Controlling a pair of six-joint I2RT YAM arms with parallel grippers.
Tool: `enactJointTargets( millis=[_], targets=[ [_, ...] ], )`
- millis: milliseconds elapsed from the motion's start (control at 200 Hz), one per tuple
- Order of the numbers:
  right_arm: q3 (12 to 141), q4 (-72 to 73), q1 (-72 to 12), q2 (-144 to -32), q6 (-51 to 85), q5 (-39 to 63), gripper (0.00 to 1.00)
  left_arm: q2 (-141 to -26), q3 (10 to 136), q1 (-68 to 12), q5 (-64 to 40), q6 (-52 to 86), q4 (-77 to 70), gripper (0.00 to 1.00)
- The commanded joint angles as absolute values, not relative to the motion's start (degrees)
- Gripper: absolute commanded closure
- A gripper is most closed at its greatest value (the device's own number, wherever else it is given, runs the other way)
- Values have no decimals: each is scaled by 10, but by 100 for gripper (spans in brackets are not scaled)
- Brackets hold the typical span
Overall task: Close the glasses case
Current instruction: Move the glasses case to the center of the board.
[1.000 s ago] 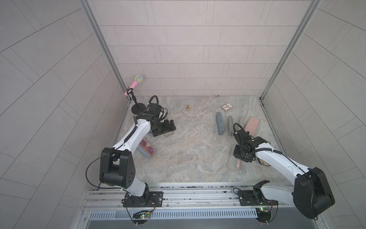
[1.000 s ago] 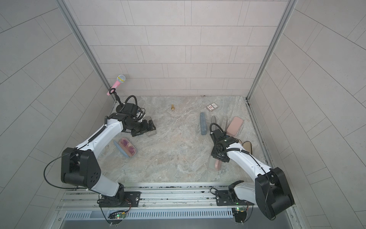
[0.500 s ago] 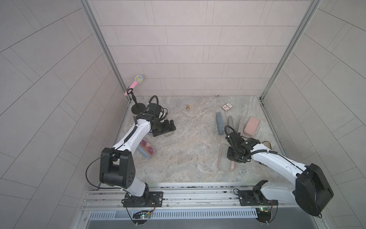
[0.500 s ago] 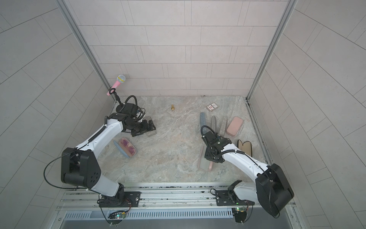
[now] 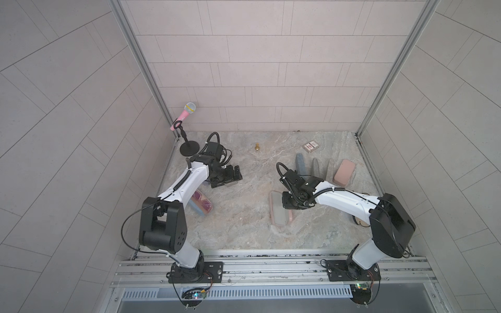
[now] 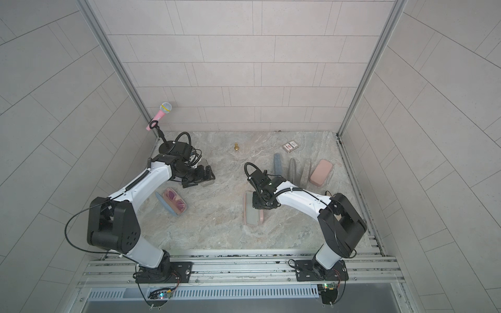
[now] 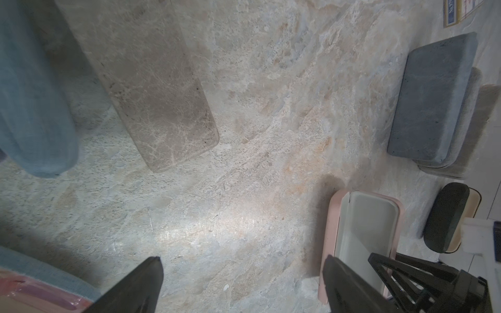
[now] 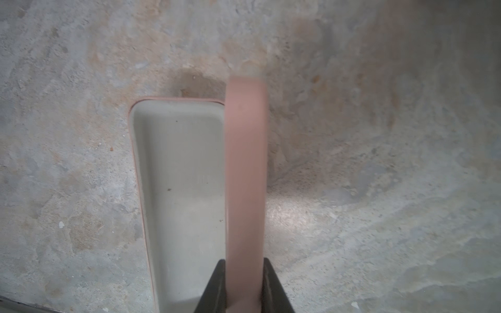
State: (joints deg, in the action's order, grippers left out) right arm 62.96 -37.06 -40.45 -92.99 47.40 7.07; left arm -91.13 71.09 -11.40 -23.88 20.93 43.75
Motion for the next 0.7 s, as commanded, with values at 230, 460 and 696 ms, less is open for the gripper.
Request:
enactJointTargets(
  millis=[230,460,696],
  targets=[
    [690,-361,-406,-1004,446,92,78,-921,709,-147,-209,198,454,0],
    [706,-373,-405,-1008,446,87,71,-922,710,-154,-214,198,454,3],
    [700,-379,-402,-996,451,80,68,-920,710,-162,-214,196,453,4]
  ],
)
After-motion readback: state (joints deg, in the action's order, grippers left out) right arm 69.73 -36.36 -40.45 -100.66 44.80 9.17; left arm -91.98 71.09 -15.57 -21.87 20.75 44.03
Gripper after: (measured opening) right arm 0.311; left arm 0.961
